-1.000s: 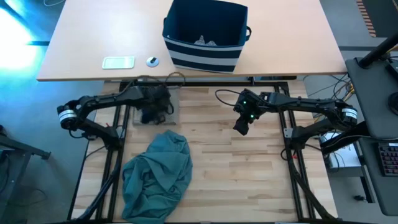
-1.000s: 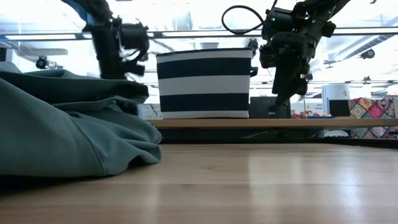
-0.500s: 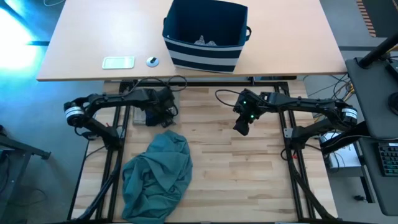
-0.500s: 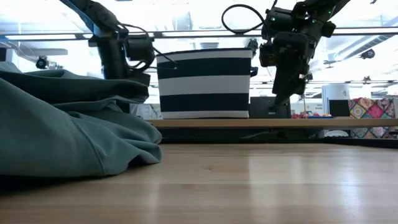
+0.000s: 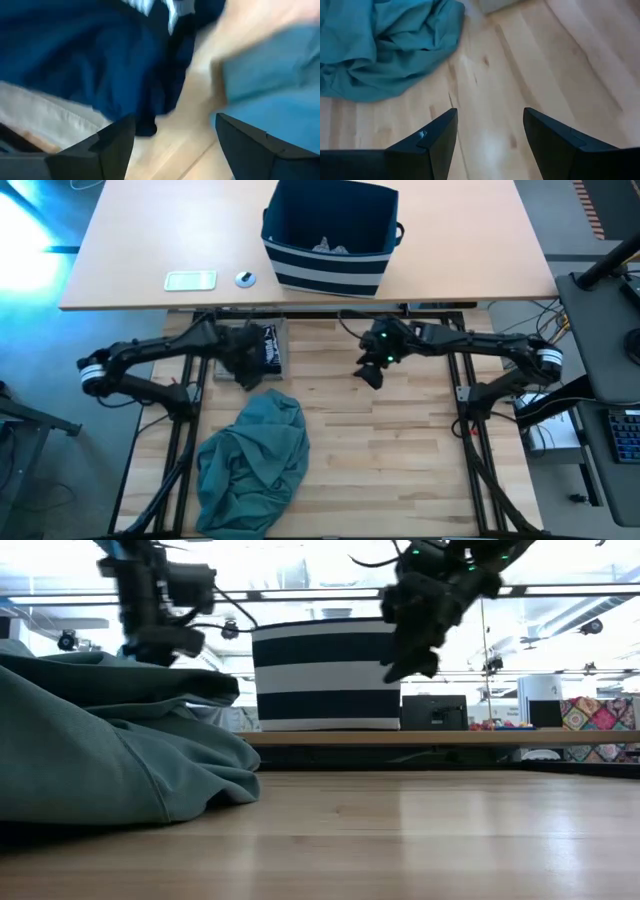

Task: Fold Laundry from Bin
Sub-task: Stack the folded black underwear on the folded brown shorts

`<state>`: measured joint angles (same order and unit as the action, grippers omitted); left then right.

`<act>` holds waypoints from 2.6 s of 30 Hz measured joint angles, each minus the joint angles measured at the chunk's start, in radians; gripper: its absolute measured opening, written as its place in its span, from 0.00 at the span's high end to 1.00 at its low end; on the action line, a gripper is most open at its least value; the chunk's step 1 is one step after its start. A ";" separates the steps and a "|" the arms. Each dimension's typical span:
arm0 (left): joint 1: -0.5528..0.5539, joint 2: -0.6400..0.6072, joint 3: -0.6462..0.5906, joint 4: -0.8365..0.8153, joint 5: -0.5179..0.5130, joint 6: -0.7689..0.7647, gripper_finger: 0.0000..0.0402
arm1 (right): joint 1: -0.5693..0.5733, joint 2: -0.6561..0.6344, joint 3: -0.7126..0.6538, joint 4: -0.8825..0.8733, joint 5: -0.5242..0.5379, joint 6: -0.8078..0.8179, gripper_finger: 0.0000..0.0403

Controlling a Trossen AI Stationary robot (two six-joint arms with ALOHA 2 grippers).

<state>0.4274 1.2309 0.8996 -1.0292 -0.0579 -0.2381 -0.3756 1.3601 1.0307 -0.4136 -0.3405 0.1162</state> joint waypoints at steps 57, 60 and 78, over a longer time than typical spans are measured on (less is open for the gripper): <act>-0.080 0.116 -0.198 0.125 -0.228 -1.111 0.69 | 0.031 0.271 0.344 -0.383 0.000 -0.206 0.46; -0.079 0.116 -0.195 0.136 -0.249 -1.106 0.75 | 0.031 0.271 0.344 -0.383 0.000 -0.210 0.46; -0.013 0.158 0.134 -0.222 -0.268 -0.410 0.99 | 0.034 0.271 0.343 -0.361 -0.005 -0.244 0.46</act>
<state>0.4149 1.3893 1.0331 -1.2515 -0.3259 -0.6477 -0.3420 1.6310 1.3735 -0.7742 -0.3458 -0.1277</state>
